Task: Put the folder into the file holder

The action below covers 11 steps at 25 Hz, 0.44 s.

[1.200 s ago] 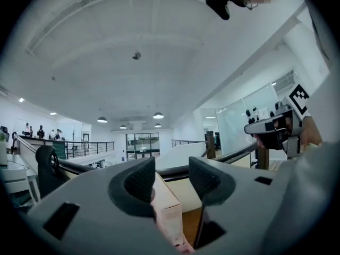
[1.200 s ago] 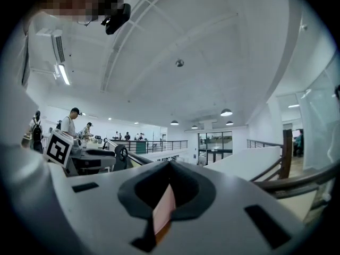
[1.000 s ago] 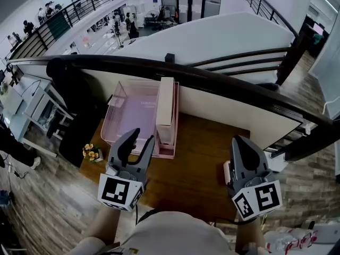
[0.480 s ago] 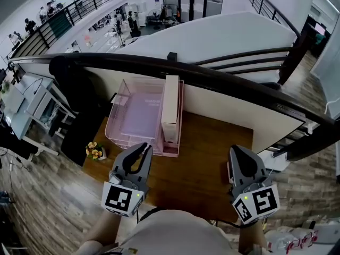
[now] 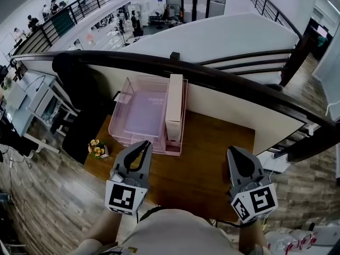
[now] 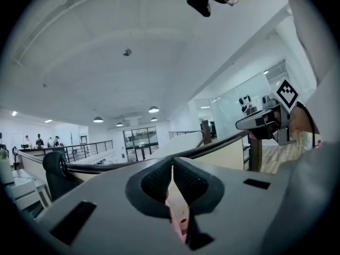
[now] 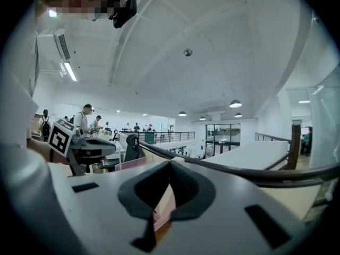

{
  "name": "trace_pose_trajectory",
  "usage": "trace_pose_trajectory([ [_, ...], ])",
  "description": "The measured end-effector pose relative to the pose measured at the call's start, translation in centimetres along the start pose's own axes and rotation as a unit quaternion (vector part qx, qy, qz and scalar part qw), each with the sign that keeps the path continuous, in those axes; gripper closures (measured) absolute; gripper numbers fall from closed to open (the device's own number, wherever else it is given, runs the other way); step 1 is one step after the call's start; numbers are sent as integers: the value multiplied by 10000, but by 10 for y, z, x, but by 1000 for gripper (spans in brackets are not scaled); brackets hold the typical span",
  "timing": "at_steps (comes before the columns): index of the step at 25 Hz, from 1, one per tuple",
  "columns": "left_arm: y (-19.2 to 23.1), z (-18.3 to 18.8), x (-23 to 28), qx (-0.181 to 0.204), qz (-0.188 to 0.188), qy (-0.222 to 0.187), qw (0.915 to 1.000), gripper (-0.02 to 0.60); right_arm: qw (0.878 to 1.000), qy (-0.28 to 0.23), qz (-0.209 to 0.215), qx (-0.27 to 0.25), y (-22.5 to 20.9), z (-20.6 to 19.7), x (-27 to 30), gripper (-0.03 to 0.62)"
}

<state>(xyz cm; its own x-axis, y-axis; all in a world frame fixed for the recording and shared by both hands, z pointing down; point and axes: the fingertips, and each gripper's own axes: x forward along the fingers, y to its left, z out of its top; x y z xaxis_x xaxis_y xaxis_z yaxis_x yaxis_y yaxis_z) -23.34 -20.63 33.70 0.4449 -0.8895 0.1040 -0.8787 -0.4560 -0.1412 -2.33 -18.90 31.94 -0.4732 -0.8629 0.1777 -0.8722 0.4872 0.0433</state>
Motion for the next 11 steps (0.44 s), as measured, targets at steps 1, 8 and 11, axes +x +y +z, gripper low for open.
trace_pose_trajectory([
  [1, 1, 0, 0, -33, 11, 7, 10000, 569, 10000, 6, 3, -22, 0, 1, 0, 591],
  [8, 17, 7, -4, -176, 193, -152, 9995, 574, 9998, 7, -45, -186, -3, 7, 0, 591],
  [11, 18, 7, -5, -196, 152, -173, 9995, 577, 9998, -5, -99, -177, -4, 8, 2, 591],
])
